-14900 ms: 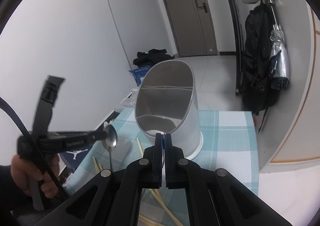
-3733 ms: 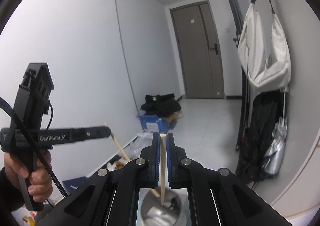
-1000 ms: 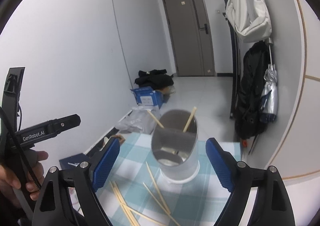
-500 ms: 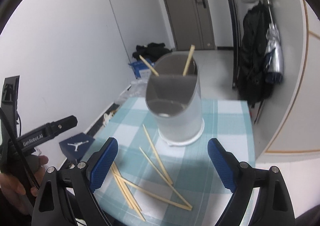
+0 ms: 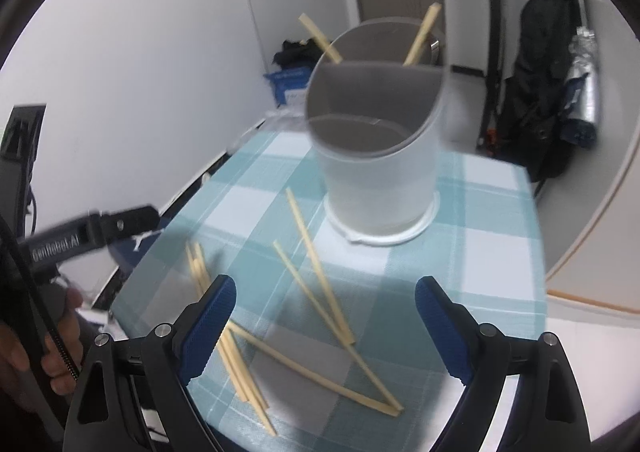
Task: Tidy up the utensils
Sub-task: 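Move both grippers back down to the chopsticks on the checked cloth, then close the right gripper on a bamboo chopstick and lift it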
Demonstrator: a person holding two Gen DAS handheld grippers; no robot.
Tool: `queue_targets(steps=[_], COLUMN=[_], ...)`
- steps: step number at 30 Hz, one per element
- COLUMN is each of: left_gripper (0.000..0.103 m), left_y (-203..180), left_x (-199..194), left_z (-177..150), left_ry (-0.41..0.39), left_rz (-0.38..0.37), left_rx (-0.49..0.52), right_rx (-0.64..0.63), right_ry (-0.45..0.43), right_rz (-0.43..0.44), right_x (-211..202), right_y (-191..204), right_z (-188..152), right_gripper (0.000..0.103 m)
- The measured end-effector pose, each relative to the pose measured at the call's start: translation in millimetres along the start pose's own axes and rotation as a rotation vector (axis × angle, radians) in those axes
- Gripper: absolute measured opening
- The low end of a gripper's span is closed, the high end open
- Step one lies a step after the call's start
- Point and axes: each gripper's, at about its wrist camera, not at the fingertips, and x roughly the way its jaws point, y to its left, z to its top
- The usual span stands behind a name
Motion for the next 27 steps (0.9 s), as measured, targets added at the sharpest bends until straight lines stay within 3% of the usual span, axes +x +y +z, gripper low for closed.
queue_targets(steps=[11, 16, 19, 25, 27], left_gripper=[0.101, 0.101, 0.101, 0.101, 0.101], left_y=[51.1, 55.4, 50.4, 56.0, 59.9], left_x=[-4.2, 2.7, 2.0, 0.4, 1.7], left_z=[26.0, 27.3, 27.6, 28.2, 28.6], left_ry=[-0.014, 0.027, 0.031, 0.034, 0.046], left_rz=[0.019, -0.006, -0.020, -0.018, -0.024], left_rx=[-0.169, -0.229, -0.222, -0.218, -0.236], right_rx=[-0.196, -0.292, -0.348, -0.391, -0.360], right_ry=[0.106, 0.151, 0.161, 0.216, 0.235], right_rz=[0.150, 0.154, 0.150, 0.134, 0.151], right_x=[34.4, 48.3, 53.8, 74.6, 78.0], right_y=[59.4, 78.9, 87.9, 89.7, 82.1], right_z=[-5.9, -13.1, -16.3, -16.1, -14.5], right_gripper=[0.076, 0.062, 0.059, 0.029, 0.028])
